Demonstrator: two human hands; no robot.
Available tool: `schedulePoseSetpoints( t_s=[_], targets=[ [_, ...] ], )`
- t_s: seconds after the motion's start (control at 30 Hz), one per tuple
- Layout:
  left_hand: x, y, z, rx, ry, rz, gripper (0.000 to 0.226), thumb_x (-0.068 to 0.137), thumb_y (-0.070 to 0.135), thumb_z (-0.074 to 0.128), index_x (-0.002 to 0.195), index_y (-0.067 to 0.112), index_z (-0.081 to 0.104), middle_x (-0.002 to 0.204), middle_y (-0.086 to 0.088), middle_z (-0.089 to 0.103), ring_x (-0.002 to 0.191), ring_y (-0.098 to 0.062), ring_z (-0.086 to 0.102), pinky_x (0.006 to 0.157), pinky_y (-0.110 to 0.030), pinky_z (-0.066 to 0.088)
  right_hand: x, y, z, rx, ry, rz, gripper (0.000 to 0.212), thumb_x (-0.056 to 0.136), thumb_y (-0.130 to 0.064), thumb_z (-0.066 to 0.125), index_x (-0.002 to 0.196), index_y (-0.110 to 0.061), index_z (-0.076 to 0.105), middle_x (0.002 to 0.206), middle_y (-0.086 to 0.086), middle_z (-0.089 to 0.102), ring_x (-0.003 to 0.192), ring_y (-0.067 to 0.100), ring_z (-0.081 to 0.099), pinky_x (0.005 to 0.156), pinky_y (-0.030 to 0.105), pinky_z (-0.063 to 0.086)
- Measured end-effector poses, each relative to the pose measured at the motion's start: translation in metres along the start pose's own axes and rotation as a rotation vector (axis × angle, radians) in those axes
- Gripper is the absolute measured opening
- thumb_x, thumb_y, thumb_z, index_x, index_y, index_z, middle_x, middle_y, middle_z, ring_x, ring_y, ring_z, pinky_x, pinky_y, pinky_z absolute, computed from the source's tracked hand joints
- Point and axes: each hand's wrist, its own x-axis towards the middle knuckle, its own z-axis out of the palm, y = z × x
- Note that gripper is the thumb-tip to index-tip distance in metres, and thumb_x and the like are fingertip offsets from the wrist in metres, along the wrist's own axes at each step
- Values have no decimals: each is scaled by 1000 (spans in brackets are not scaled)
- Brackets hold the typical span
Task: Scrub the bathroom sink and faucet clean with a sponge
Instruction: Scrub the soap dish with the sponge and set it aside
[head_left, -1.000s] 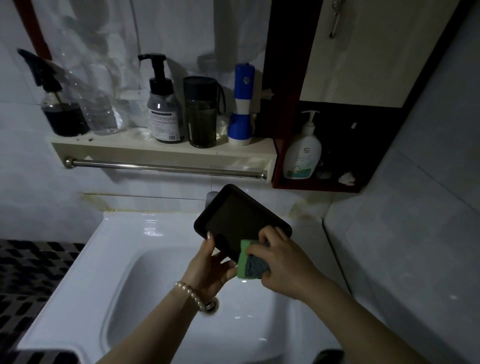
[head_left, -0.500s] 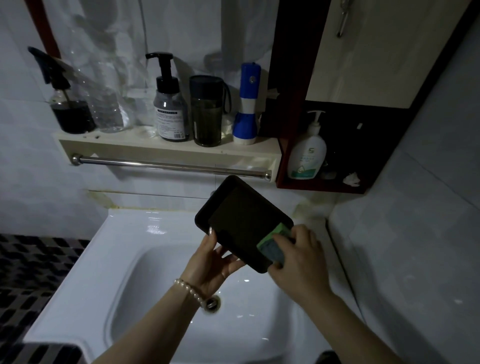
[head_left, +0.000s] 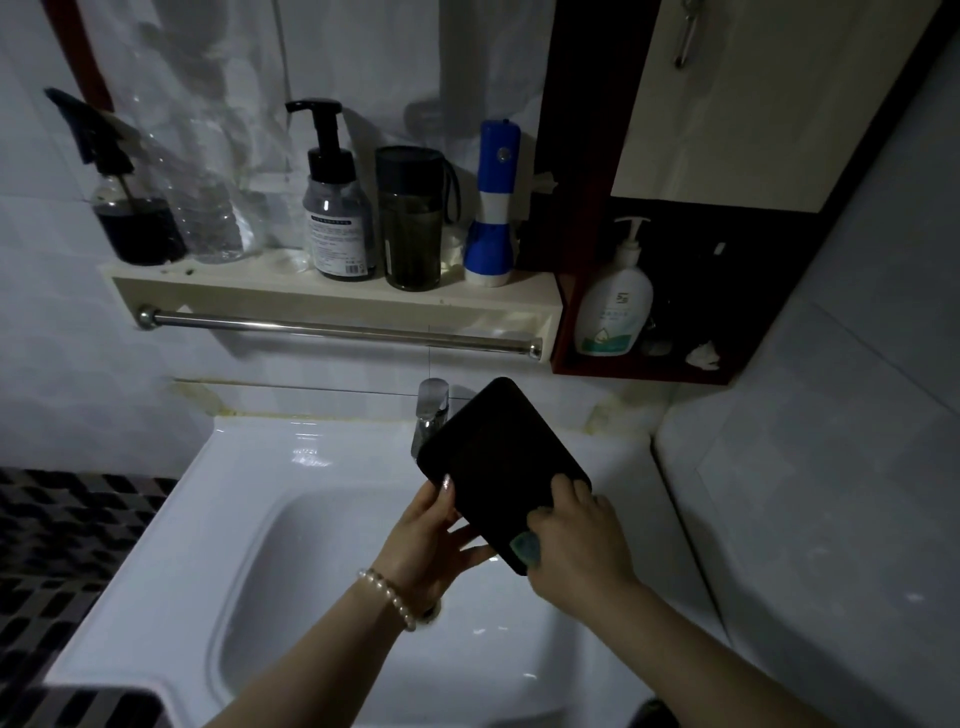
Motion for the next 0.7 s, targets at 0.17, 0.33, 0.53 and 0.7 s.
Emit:
schedulePoseSetpoints(
  t_s=[0.17,0.33,0.53,0.7],
  targets=[
    [4,7,3,46,-7,22,36,82,35,56,117,34,61,122,-7,64,106,-33,64,77,-45,55,19,12,-13,-106,166,99,35,24,-22,84,48,-12,60,67,10,55,60,29,56,53,31,45],
    [5,4,8,12,-2,42,40,80,31,59,119,30,60,121,-8,64,105,-33,64,79,-47,55,24,11,4,30,7,296,29,65,-31,68,87,-12,66,104,10,51,95,30,49,76,35,38],
    [5,4,4,60,34,48,42,81,29,55,122,25,57,117,-7,66,102,-32,65,74,-44,57,17,-8,12,642,-326,368,23,76,-38,59,59,-22,57,92,0,57,78,20,52,67,23,38],
    [7,12,-9,122,32,80,40,79,24,59,119,25,59,109,-6,70,101,-30,66,84,-49,53,14,20,-7,1837,-210,608,24,81,-3,39,69,-10,59,65,7,54,62,17,50,57,27,37]
  ],
)
